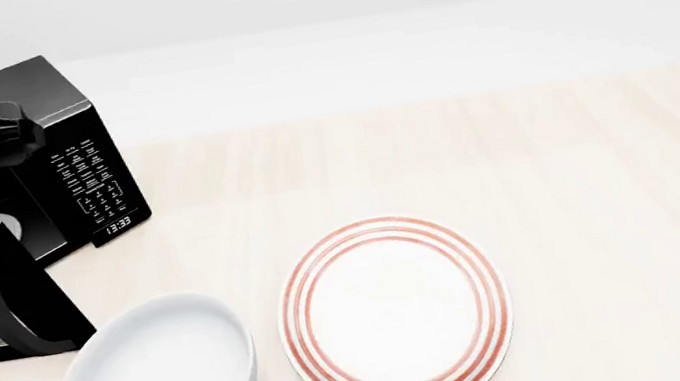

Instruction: Open the microwave.

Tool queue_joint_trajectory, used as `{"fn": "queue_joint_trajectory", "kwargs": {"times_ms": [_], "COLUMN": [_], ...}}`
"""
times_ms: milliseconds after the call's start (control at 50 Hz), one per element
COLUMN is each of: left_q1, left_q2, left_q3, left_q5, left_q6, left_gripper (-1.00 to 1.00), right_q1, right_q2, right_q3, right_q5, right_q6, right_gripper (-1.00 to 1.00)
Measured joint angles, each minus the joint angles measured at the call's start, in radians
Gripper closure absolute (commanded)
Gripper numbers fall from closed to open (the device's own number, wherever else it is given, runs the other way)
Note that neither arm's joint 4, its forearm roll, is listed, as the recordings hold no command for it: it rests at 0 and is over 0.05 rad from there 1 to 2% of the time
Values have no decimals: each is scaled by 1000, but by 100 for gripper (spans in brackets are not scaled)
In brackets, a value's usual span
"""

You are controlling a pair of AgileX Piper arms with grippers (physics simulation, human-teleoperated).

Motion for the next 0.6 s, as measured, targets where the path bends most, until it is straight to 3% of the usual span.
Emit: {"fn": "queue_joint_trajectory", "kwargs": {"times_ms": [600], "left_q1": [99], "left_q2": [14], "left_q3": [85], "left_q5": [-51], "left_q6": [14], "left_gripper": [-100], "right_q1": [0], "right_q2": [0], "right_q3": [0], "right_q5": [0], "right_q6": [0], "right_gripper": [-100]}}
